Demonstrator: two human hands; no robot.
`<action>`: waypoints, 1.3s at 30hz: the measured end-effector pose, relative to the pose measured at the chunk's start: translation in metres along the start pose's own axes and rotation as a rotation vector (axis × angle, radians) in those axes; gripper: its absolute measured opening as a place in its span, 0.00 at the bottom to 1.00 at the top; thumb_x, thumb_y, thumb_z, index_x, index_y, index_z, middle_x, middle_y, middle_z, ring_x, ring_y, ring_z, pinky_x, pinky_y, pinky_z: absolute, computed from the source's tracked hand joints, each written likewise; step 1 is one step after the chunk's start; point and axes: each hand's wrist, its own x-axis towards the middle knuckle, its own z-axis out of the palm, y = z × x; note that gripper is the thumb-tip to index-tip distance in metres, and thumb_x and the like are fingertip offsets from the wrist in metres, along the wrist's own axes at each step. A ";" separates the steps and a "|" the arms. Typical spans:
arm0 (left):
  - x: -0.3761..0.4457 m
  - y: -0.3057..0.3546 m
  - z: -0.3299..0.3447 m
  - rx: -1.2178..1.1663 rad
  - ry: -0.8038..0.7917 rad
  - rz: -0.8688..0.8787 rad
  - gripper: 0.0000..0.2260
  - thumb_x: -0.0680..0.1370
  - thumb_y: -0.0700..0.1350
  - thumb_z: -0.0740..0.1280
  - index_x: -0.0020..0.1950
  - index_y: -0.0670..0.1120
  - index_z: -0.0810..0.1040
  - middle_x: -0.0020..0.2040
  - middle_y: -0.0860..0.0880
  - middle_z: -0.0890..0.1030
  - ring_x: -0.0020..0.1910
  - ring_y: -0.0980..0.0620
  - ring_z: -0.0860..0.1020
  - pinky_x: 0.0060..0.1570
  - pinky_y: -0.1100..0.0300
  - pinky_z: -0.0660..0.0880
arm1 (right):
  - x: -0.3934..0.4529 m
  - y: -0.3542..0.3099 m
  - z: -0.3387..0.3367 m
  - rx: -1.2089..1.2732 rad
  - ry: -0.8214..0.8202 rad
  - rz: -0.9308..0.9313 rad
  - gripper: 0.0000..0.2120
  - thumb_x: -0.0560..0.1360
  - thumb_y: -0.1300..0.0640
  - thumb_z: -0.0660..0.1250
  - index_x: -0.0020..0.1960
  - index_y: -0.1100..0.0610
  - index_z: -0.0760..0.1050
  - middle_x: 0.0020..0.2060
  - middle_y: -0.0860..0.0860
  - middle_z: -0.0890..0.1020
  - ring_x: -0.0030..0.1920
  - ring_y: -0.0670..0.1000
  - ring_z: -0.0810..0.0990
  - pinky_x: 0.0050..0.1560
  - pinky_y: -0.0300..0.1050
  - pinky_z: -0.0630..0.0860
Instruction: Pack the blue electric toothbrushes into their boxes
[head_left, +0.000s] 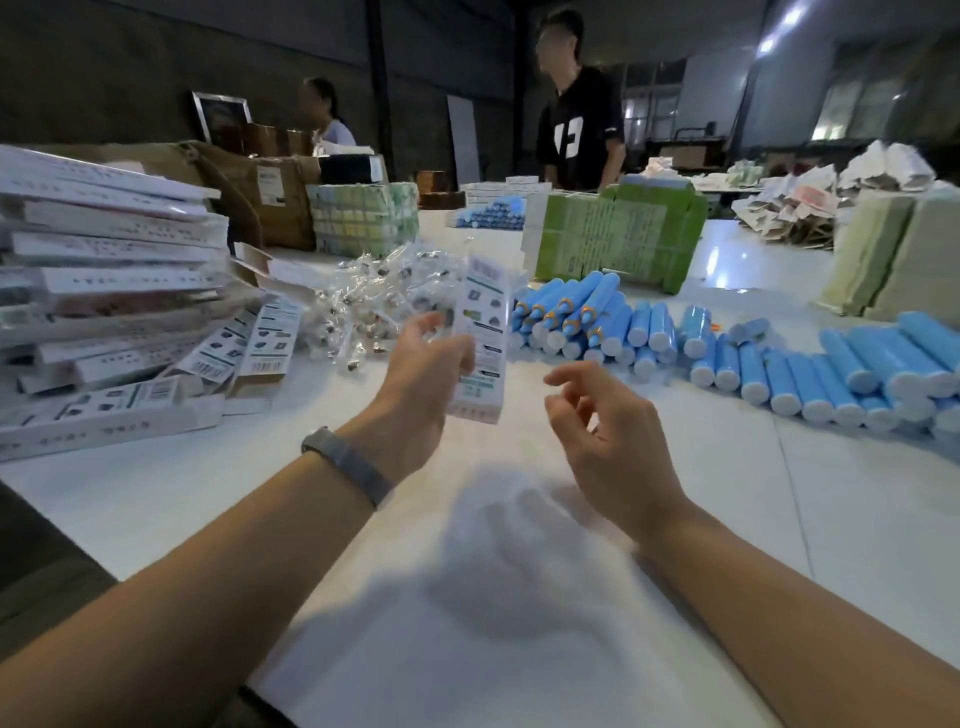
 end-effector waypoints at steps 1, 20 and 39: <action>-0.006 -0.001 0.013 0.009 -0.056 -0.009 0.30 0.71 0.28 0.59 0.70 0.49 0.68 0.56 0.43 0.81 0.54 0.42 0.81 0.51 0.48 0.80 | 0.003 0.001 -0.002 0.066 0.078 0.075 0.04 0.74 0.49 0.62 0.49 0.43 0.72 0.37 0.42 0.77 0.37 0.44 0.75 0.41 0.43 0.73; -0.036 -0.047 0.051 -0.075 -0.522 0.338 0.30 0.69 0.36 0.63 0.70 0.54 0.65 0.64 0.48 0.80 0.64 0.45 0.79 0.59 0.46 0.79 | -0.005 -0.008 -0.023 0.329 0.141 0.113 0.07 0.73 0.41 0.61 0.46 0.35 0.63 0.51 0.40 0.81 0.50 0.50 0.83 0.45 0.57 0.83; -0.024 -0.044 0.044 -0.027 -0.418 0.518 0.15 0.76 0.45 0.67 0.56 0.52 0.62 0.54 0.55 0.85 0.51 0.52 0.85 0.45 0.60 0.81 | -0.003 -0.002 -0.021 0.226 -0.011 0.200 0.13 0.77 0.38 0.55 0.55 0.40 0.74 0.52 0.45 0.84 0.51 0.48 0.83 0.50 0.57 0.80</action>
